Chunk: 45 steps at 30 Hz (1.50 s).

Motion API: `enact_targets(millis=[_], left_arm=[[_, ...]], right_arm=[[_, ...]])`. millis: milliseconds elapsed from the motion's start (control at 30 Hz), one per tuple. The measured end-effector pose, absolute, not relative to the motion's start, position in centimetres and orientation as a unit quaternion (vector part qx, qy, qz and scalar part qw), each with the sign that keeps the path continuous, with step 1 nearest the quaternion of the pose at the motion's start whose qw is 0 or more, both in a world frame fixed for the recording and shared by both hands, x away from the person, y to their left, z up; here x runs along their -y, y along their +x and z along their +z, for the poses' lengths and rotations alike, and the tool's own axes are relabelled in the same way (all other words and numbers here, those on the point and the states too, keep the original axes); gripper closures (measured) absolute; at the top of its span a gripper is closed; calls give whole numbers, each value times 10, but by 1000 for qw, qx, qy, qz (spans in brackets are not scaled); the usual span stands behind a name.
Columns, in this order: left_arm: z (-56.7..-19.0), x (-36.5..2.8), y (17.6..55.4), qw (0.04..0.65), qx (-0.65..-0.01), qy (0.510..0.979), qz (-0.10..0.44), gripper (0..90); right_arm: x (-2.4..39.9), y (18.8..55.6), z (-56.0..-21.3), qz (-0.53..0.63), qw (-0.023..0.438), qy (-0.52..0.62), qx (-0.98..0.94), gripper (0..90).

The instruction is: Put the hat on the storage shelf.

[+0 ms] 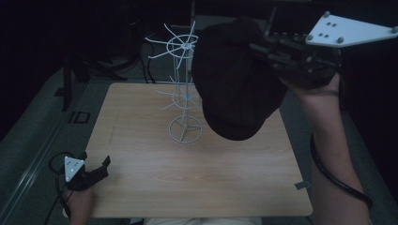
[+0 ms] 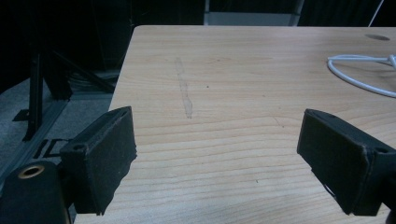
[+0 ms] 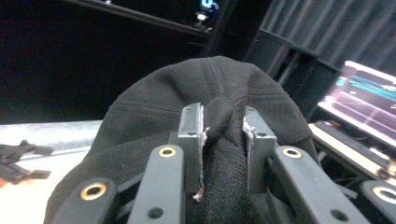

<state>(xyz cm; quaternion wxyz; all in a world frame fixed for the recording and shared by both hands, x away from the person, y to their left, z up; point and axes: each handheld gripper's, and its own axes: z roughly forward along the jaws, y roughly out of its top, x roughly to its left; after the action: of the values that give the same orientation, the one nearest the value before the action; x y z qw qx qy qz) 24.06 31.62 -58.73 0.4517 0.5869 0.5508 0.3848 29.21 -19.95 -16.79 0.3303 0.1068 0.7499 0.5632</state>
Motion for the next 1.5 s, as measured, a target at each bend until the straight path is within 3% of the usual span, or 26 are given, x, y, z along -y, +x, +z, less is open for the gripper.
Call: enact_targets(millis=[500, 1133, 1233, 1500], left_arm=[[-587, -316, 240, 451, -551, 588, 385, 121], [-587, -316, 240, 451, -550, 588, 384, 121], [-587, -316, 240, 451, -551, 588, 384, 121], [-587, -316, 241, 451, -550, 589, 384, 121]], right_arm=[[181, 312, -231, 561, 250, 109, -782, 733], [187, 330, -289, 559, 218, 148, -786, 701], [189, 328, -290, 563, 221, 149, -782, 641], [202, 321, -290, 580, 225, 159, -767, 335]])
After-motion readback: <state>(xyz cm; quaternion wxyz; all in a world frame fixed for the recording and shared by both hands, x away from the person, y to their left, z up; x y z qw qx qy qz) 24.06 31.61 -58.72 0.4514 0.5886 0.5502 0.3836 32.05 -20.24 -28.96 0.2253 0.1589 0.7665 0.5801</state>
